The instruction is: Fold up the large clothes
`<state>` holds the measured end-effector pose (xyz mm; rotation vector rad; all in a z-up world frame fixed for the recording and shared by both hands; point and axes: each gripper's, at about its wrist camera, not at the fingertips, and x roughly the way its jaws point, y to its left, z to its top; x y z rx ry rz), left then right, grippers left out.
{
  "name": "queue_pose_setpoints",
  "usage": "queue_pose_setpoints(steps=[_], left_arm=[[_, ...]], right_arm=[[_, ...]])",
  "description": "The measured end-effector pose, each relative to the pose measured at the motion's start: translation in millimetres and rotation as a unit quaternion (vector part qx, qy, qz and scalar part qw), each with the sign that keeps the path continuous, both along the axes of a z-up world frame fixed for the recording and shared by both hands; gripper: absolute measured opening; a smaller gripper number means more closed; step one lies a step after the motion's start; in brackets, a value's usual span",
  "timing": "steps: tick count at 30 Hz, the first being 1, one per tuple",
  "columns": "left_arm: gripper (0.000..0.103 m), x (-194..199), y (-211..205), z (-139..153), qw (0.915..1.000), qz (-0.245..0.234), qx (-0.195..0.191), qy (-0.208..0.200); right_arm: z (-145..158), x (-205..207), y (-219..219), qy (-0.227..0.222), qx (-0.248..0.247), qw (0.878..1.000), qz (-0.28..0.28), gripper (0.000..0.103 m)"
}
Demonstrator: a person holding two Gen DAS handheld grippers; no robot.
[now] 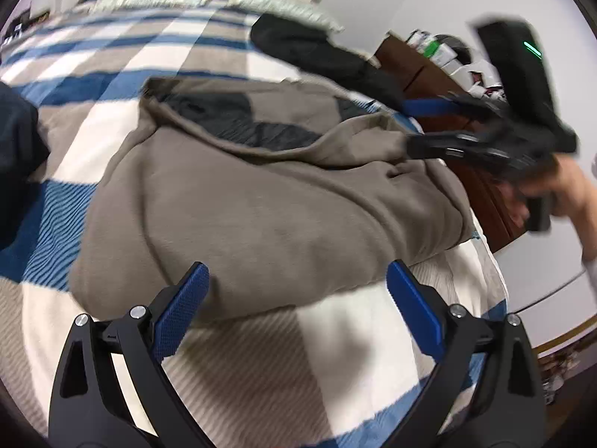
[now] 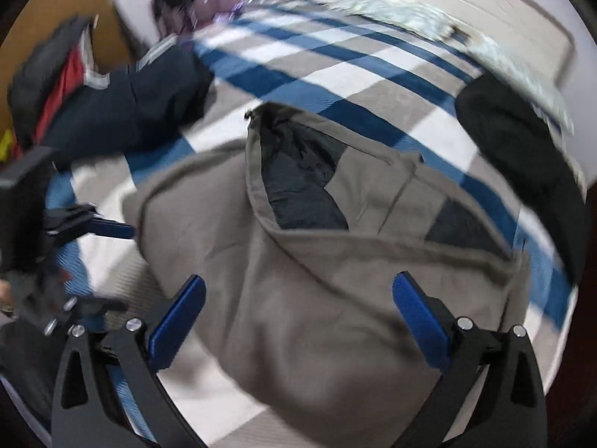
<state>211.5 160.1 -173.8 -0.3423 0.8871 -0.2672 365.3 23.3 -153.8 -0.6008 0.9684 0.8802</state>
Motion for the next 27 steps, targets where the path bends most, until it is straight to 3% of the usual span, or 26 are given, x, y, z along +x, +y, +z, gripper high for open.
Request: queue_pose_setpoints(steps=[5, 13, 16, 18, 19, 20, 24, 27], left_arm=[[0.093, 12.1, -2.0, -22.6, 0.9998, -0.008, 0.005, -0.016], [0.093, 23.3, 6.6, -56.1, 0.9988, -0.018, -0.041, 0.017], [0.096, 30.1, 9.8, -54.0, 0.9980, -0.020, -0.057, 0.019], [0.096, 31.5, 12.2, -52.6, 0.9974, -0.015, -0.067, 0.022], [0.096, 32.6, 12.5, -51.1, 0.9973, -0.014, -0.068, 0.023], [0.096, 32.6, 12.5, -50.0, 0.9974, -0.013, -0.067, 0.022], [0.096, 34.1, 12.9, -46.7, 0.9977, -0.019, -0.061, 0.021], [0.096, 34.7, 13.7, -42.4, 0.9981, -0.024, -0.053, 0.019]], right_arm=[[-25.4, 15.3, 34.3, -0.012, -0.071, 0.996, 0.055, 0.098], [-89.7, 48.4, 59.5, 0.059, -0.164, 0.982, 0.075, 0.097], [-98.5, 50.3, 58.2, 0.081, -0.183, 0.976, 0.082, 0.068], [-90.9, 49.2, 58.2, 0.093, -0.176, 0.977, 0.082, 0.035], [-87.3, 49.0, 58.0, 0.094, -0.175, 0.977, 0.080, 0.030], [-83.1, 49.1, 57.7, 0.089, -0.178, 0.977, 0.078, 0.015], [-54.5, 61.0, 51.7, 0.070, -0.175, 0.980, 0.063, 0.005], [-25.7, 78.2, 49.8, 0.034, -0.154, 0.987, 0.039, 0.004]])
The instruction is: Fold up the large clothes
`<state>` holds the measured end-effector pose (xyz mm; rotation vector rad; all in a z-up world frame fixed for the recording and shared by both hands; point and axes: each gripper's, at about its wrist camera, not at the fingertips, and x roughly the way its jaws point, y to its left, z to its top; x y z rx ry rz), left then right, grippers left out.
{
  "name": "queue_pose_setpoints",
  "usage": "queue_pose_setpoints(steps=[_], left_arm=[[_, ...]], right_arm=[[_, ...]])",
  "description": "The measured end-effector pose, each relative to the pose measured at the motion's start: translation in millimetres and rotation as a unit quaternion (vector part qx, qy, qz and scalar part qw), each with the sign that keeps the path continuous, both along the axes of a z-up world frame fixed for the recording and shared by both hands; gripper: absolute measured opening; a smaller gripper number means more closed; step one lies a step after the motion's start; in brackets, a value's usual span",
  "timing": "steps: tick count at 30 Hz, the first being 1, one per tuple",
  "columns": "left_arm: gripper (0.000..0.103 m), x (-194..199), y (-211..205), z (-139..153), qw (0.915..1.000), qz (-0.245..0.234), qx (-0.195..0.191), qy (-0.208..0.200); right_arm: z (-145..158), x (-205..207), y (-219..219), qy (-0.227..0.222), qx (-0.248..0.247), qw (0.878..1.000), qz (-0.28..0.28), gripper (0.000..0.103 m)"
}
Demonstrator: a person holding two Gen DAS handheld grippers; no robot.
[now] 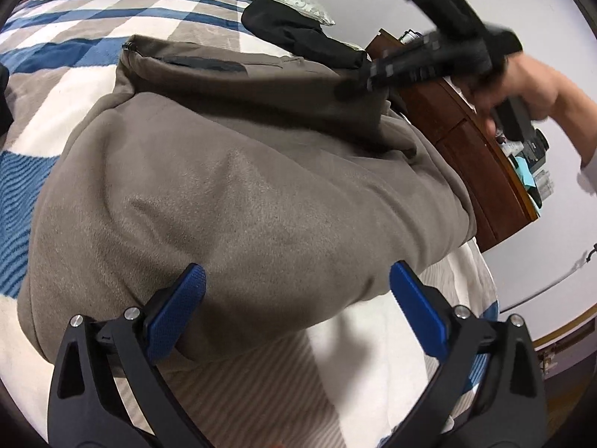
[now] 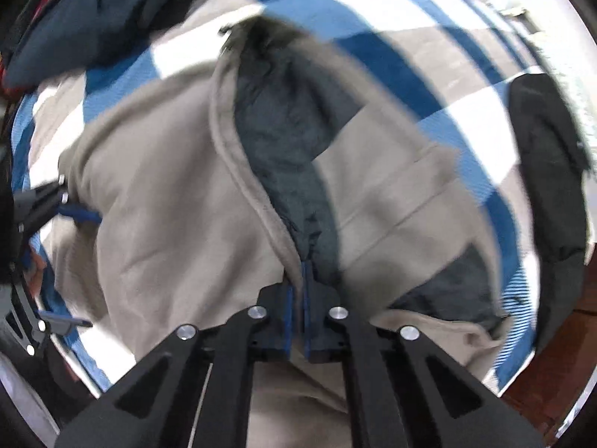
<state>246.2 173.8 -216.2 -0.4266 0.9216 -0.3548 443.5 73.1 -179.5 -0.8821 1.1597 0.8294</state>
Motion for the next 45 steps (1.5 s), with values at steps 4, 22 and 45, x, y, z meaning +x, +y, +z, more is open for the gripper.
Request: queue_pose_setpoints(steps=[4, 22, 45], left_arm=[[0.096, -2.2, 1.2, 6.4, 0.9997, 0.006, 0.019, -0.012], [0.096, 3.8, -8.9, -2.6, 0.9944, -0.013, 0.104, -0.008], [0.096, -1.4, 8.9, 5.0, 0.9938, 0.009, 0.109, -0.019]], right_arm=[[28.2, 31.3, -2.7, -0.070, 0.020, 0.997, -0.039, 0.004], [-64.8, 99.8, -9.2, -0.045, 0.026, 0.985, -0.165, 0.071], [-67.0, 44.1, -161.2, -0.030, 0.066, 0.958, -0.277, 0.096]])
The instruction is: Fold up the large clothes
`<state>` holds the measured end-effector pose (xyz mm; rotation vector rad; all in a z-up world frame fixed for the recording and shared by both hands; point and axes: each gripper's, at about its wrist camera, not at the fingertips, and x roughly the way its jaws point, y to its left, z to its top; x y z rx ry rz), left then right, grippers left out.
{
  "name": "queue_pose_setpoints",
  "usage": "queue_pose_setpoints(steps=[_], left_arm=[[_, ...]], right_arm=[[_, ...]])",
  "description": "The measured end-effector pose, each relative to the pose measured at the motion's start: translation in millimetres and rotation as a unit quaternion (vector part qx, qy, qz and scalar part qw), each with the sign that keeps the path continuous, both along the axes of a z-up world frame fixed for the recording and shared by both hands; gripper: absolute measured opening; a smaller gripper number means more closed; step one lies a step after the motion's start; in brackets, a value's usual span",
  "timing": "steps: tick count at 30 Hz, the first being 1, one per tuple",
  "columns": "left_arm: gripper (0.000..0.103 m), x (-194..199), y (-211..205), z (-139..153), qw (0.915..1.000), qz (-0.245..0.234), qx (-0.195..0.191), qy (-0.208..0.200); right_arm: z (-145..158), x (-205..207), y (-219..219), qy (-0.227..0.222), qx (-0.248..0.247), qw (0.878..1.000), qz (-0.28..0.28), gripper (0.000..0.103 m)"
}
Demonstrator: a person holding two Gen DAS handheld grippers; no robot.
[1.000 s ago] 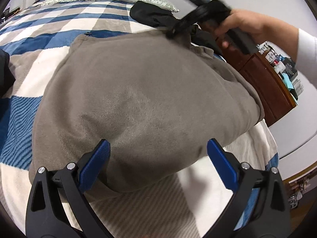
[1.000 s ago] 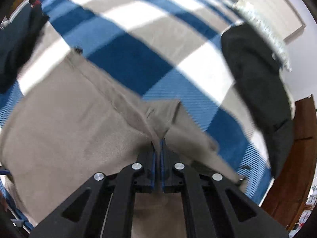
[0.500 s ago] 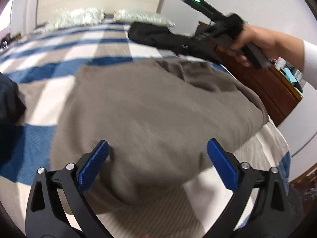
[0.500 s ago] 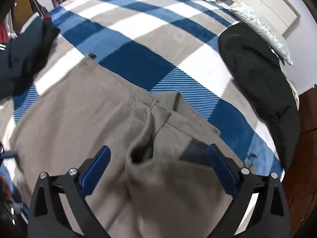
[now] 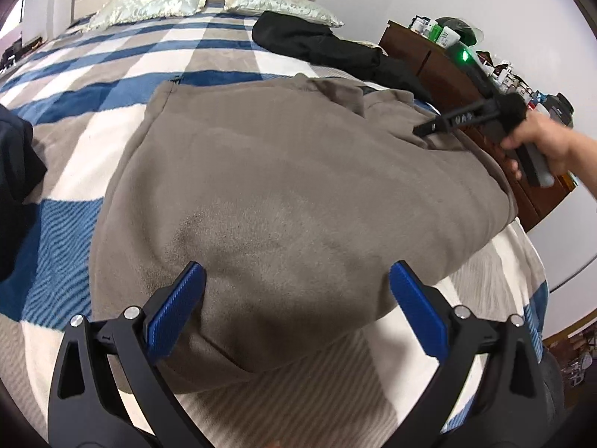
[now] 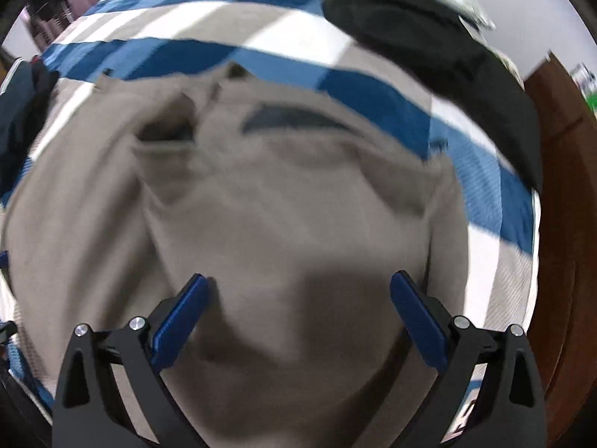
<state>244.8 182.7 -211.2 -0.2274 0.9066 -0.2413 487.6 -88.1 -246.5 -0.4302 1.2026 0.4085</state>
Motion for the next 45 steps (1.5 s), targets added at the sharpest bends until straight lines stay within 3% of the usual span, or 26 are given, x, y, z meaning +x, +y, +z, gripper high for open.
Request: queue_pose_setpoints(steps=[1, 4, 5, 7, 8, 9, 14, 17, 22, 23, 25, 27, 28, 32, 36, 41, 44, 45], left_arm=[[0.096, -0.1, -0.2, -0.8, 1.0000, 0.000, -0.001, 0.001], [0.096, 1.0, 0.2, -2.6, 1.0000, 0.000, -0.003, 0.002], [0.096, 1.2, 0.6, -3.2, 1.0000, 0.000, -0.003, 0.002], [0.096, 1.2, 0.3, -2.6, 1.0000, 0.000, -0.003, 0.002], [0.096, 1.1, 0.6, -2.6, 1.0000, 0.000, -0.003, 0.002], [0.096, 1.8, 0.6, -2.5, 1.0000, -0.001, -0.004, 0.002], [0.096, 2.7, 4.8, -2.8, 0.9999, 0.003, -0.017, 0.002], [0.096, 2.9, 8.0, -3.1, 0.9997, 0.004, -0.025, 0.002], [0.096, 4.9, 8.4, -3.7, 0.9998, 0.001, -0.021, 0.003], [0.096, 5.0, 7.4, -4.0, 0.9998, -0.002, -0.017, 0.003], [0.096, 5.7, 5.1, -4.9, 1.0000, -0.006, -0.007, 0.003], [0.096, 6.0, 2.1, -5.4, 1.0000, -0.009, 0.003, 0.003], [0.096, 5.6, 1.3, -5.2, 0.9999, -0.010, 0.006, 0.002], [0.096, 5.5, -0.5, -2.7, 0.9998, -0.013, 0.014, -0.004], [0.096, 2.0, 4.5, 1.0, 0.9999, -0.007, 0.000, -0.009], [0.096, -17.6, 2.8, 4.8, 0.9998, -0.008, 0.013, -0.009], [0.096, -32.1, 9.8, 4.6, 0.9996, 0.026, -0.013, 0.002], [0.096, -38.1, 15.0, 7.2, 0.9982, 0.046, -0.038, 0.007]], right_arm=[[-6.7, -1.0, -2.3, 0.002, 0.003, 1.000, -0.003, 0.094], [-21.3, -4.2, -3.7, -0.002, 0.012, 1.000, -0.004, 0.066], [-20.6, -3.9, -5.3, -0.006, 0.019, 1.000, -0.008, 0.049], [-10.8, -3.1, -11.2, -0.022, 0.043, 0.999, -0.021, 0.033], [-2.9, -2.9, -15.2, -0.035, 0.054, 0.998, -0.029, 0.019], [4.5, -2.5, -18.3, -0.044, 0.064, 0.996, -0.034, 0.014], [43.6, 4.9, -32.9, -0.092, 0.093, 0.990, -0.054, 0.011], [61.7, 24.7, -54.4, -0.115, 0.103, 0.982, -0.106, 0.010], [45.2, 56.8, -75.3, -0.074, 0.093, 0.982, -0.148, 0.010], [40.0, 59.2, -74.5, -0.067, 0.089, 0.983, -0.145, 0.010], [33.3, 60.0, -73.7, -0.059, 0.089, 0.983, -0.147, 0.021], [42.0, 58.2, -76.4, -0.067, 0.122, 0.978, -0.152, 0.069], [48.0, 54.8, -79.1, -0.072, 0.137, 0.976, -0.153, 0.077], [73.5, 28.3, -90.5, -0.090, 0.175, 0.969, -0.151, 0.081], [84.9, -39.8, -119.9, -0.089, 0.233, 0.955, -0.162, 0.092], [68.4, -134.0, -155.0, -0.054, 0.319, 0.927, -0.191, 0.094], [49.7, -176.1, -173.0, -0.037, 0.355, 0.907, -0.222, 0.098], [43.6, -183.9, -177.3, -0.030, 0.366, 0.902, -0.228, 0.098]])
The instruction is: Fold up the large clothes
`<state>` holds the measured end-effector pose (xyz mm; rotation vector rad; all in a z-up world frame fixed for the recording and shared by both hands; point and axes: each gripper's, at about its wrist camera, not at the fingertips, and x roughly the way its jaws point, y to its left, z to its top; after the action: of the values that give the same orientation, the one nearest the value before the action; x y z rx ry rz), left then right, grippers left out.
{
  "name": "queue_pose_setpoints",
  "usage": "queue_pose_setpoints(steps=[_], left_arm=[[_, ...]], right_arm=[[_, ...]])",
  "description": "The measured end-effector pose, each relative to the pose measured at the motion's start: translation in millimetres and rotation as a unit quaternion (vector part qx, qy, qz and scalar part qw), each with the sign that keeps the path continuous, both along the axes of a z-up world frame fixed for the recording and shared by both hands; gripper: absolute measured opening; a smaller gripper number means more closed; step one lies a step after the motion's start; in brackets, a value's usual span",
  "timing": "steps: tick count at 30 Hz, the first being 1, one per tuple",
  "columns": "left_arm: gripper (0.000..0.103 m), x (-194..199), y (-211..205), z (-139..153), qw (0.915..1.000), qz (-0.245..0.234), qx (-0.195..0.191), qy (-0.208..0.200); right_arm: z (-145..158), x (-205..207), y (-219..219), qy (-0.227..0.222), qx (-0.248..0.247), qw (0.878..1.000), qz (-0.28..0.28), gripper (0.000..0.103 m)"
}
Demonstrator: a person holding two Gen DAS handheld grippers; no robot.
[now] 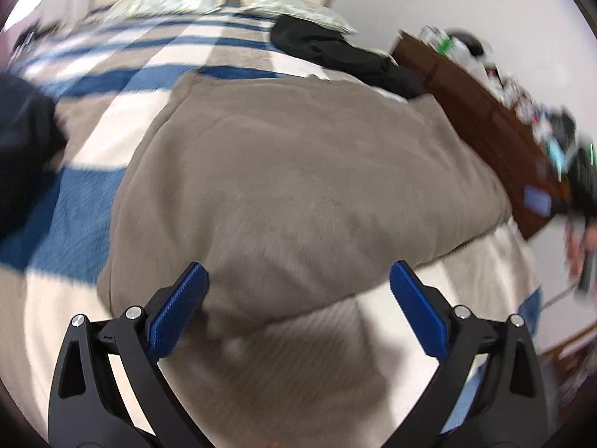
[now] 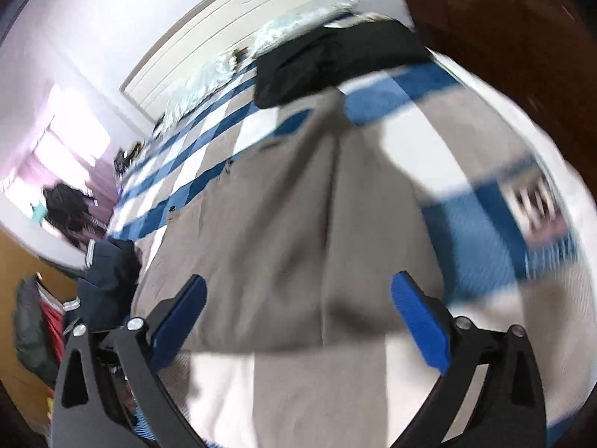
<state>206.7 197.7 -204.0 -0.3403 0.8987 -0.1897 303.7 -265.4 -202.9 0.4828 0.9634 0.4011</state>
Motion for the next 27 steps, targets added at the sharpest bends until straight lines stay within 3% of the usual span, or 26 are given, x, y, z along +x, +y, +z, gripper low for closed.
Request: queue_pose_setpoints(steps=[5, 10, 12, 16, 22, 27], left_arm=[[0.096, -29.9, 20.5, 2.7, 0.9924, 0.080, -0.086, 0.038], [0.096, -47.0, 36.2, 5.8, 0.9821, 0.152, -0.102, 0.045], [0.096, -45.2, 47.6, -1.6, 0.9718, 0.181, -0.135, 0.068], [0.096, -38.6, 65.3, -27.3, 0.9401, 0.217, -0.242, 0.102], [0.096, -23.5, 79.4, -55.9, 0.9148, 0.267, -0.283, 0.110], [0.096, -10.8, 85.1, -71.5, 0.8971, 0.283, -0.325, 0.097]], right_arm=[[-42.7, -30.3, -17.6, 0.042, 0.096, 0.994, -0.042, 0.098], [-66.9, -34.8, -13.1, 0.042, 0.150, 0.986, -0.066, 0.098], [-73.1, -31.5, -10.8, 0.043, 0.162, 0.983, -0.072, 0.098], [-89.4, -23.8, -11.3, 0.061, 0.196, 0.975, -0.088, 0.098], [-112.9, -10.9, -13.6, 0.075, 0.222, 0.966, -0.106, 0.098], [-113.4, 5.9, -11.3, 0.073, 0.235, 0.963, -0.110, 0.098]])
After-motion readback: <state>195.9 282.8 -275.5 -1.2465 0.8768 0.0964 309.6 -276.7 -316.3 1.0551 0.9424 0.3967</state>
